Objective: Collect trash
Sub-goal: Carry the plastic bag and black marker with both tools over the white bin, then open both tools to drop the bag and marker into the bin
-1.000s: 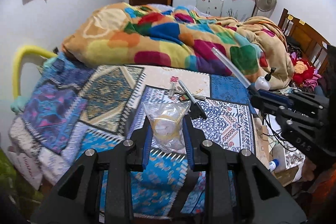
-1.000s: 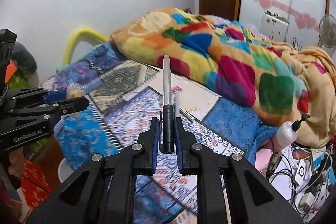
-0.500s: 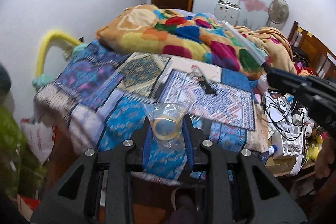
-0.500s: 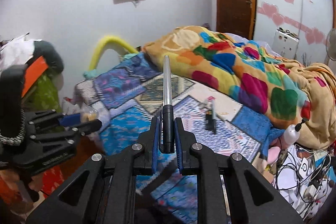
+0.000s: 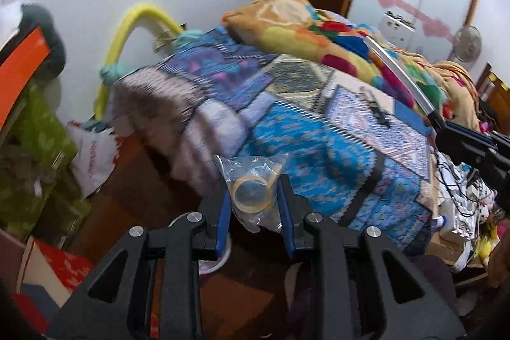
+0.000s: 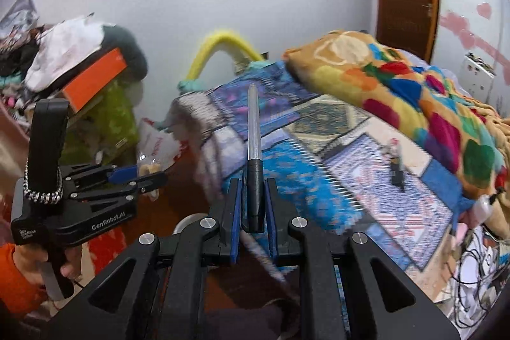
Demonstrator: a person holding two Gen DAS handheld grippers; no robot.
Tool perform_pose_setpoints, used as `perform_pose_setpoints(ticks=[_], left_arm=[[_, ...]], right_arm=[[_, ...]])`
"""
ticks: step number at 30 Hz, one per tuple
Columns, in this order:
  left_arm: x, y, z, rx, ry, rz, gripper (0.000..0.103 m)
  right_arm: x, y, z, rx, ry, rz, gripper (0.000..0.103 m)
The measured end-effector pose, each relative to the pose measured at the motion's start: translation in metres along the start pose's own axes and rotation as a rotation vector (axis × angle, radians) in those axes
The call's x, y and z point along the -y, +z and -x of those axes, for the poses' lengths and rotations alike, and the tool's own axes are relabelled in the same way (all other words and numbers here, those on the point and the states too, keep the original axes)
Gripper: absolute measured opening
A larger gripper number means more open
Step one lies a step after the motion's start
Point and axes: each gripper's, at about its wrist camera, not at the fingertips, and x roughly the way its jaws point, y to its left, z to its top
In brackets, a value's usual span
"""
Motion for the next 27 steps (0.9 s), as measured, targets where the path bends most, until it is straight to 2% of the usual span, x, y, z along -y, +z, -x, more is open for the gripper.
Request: perform_pose_setpoints(ticks=[4,11,15,21,27], left_arm=[[-0.033,-0.013,-0.001,-0.013,0.036,0.034,0.028],[-0.081,-0.032,-0.012,-0.037,0.045,0.12,0.028],[-0.107,-0.047,-0.034,-0.087,0.075,0.146,0.028],[-0.14,-0.075,-0.082,-0.201,0.062,0.229,0.028],[-0.155,-0.104,-0.127,-0.303,0.047,0.282,0.028]], right_arm=[[-0.025,-0.003,-0.025,-0.046,0.05,0.016,0.013],[-0.062,-0.013,-0.078,-0.143,0.108,0.049,0.013],[-0.077,-0.023,-0.112,-0.213,0.133,0.051,0.013],[-0.09,-0.046,-0.167,-0.344,0.161,0.06,0.013],[-0.095,-0.071,-0.219,-0.482,0.186,0.06,0.013]])
